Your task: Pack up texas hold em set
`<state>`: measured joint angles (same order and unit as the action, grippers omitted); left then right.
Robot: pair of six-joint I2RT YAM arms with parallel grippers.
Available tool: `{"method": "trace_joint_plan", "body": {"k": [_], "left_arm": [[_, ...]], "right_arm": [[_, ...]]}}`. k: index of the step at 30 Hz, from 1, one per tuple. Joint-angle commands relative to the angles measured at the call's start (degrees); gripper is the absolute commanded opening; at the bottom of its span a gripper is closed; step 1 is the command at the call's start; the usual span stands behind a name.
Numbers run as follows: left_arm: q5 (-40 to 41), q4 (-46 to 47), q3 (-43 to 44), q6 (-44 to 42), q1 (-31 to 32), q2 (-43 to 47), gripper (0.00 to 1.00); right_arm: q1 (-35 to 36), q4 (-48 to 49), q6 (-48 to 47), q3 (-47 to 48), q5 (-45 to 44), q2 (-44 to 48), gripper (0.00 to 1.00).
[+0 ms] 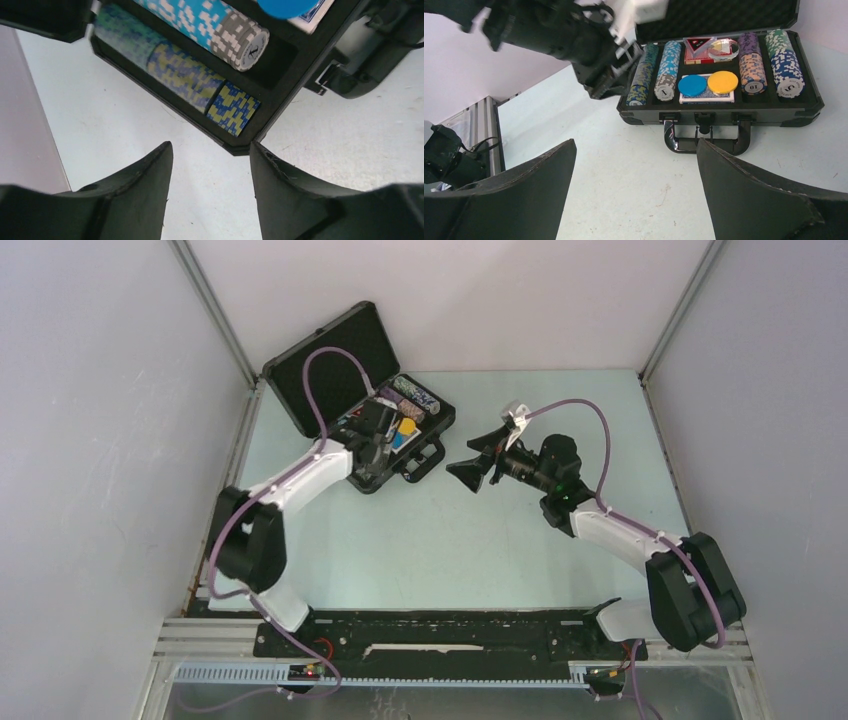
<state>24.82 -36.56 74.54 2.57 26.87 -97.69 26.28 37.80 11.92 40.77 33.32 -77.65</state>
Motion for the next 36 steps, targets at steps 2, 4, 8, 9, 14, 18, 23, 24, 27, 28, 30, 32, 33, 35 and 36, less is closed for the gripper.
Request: {"method": "trace_joint_plan", "body": {"k": [2, 4, 8, 9, 14, 18, 23, 24, 27, 28, 30, 32, 33, 35, 36], "left_arm": [[-0.6, 12.2, -6.5, 1.9, -2.6, 17.3, 0.65], [-1.7, 16.1, -9.7, 5.5, -7.2, 24.0, 0.66], [-3.6, 22.1, -14.6, 17.8, -17.2, 35.2, 0.69], [-3.4, 23.5, -14.7, 18.5, -18.0, 36.6, 0.70], [1.9, 28.3, -8.8, 17.0, -18.1, 34.7, 0.75], [8.3, 29.8, 0.3, 12.2, -18.4, 26.4, 0.80], [2.7, 28.8, 13.4, 11.0, -20.4, 15.1, 0.87], [1.4, 27.8, 16.6, 10.6, -20.7, 12.4, 0.87], [-1.0, 24.7, 26.6, 10.7, -21.5, 4.7, 0.88], [-2.1, 23.7, 29.5, 11.0, -21.7, 2.3, 0.88], [-3.9, 22.7, 34.4, 11.2, -22.3, -2.3, 0.88], [-5.4, 21.9, 39.2, 10.5, -22.8, -6.6, 0.87], [-5.3, 21.7, 41.2, 9.9, -22.9, -8.3, 0.87], [-5.3, 21.9, 43.5, 9.5, -23.5, -11.3, 0.88], [-7.5, 21.9, 44.6, 9.7, -24.0, -12.6, 0.90]], "right_arm": [[-0.1, 0.3, 0.4, 2.7, -1.0, -0.6, 1.00], [-0.2, 0.2, 0.5, 2.8, -1.2, -0.9, 1.00], [-0.2, -0.1, 0.7, 3.1, -1.5, -1.0, 1.00], [-0.3, -0.1, 0.8, 3.3, -1.6, -1.1, 1.00], [-0.4, -1.0, 0.9, 4.3, -1.5, -1.9, 1.00], [-0.8, -1.5, 1.0, 4.3, -1.9, -2.1, 1.00], [-1.5, -1.7, 1.2, 4.3, -1.7, -1.8, 1.00], [-1.7, -1.7, 1.3, 4.3, -1.7, -1.8, 1.00], [-2.2, -2.1, 1.8, 4.6, -1.4, -2.1, 1.00], [-2.3, -2.4, 2.0, 4.8, -1.2, -2.3, 1.00], [-2.5, -2.6, 2.2, 5.2, -0.8, -2.6, 1.00], [-2.6, -2.7, 2.5, 5.5, -0.6, -2.8, 1.00], [-2.6, -2.9, 2.5, 5.6, -0.5, -2.9, 1.00], [-2.6, -3.1, 2.7, 6.1, 0.0, -3.3, 1.00], [-2.5, -3.3, 2.8, 6.4, 0.1, -3.7, 1.00]]}}
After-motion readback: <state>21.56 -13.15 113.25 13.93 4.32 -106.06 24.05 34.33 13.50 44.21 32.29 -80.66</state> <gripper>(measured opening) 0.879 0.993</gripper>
